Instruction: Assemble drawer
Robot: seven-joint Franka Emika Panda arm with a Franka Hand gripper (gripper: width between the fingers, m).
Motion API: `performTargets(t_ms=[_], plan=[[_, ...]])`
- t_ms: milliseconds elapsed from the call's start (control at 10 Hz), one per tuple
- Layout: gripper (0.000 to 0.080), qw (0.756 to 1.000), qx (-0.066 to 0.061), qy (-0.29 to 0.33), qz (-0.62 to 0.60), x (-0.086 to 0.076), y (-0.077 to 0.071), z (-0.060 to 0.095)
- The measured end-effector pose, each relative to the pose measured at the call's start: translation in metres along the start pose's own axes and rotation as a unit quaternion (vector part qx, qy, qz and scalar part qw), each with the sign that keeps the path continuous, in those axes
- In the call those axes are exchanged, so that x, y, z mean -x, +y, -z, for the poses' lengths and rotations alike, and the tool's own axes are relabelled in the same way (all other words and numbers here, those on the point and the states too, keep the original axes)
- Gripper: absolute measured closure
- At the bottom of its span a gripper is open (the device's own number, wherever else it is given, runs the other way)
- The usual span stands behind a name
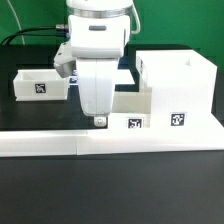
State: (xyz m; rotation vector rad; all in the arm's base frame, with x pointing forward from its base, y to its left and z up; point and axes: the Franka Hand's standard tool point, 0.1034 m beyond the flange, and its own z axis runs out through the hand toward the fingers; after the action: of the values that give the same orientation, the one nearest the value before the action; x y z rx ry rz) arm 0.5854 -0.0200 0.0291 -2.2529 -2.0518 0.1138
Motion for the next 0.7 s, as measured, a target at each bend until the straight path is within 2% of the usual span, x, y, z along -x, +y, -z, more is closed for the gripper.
performTargets(t_ms=[300,700], plan=[[0.0150,1.000,-0.006,0.001,0.003,-0.0066,-0.0047,-0.0059],[0.0150,1.000,-0.010,-0.008,-0.011,-0.0083,-0.0059,-0.0057]])
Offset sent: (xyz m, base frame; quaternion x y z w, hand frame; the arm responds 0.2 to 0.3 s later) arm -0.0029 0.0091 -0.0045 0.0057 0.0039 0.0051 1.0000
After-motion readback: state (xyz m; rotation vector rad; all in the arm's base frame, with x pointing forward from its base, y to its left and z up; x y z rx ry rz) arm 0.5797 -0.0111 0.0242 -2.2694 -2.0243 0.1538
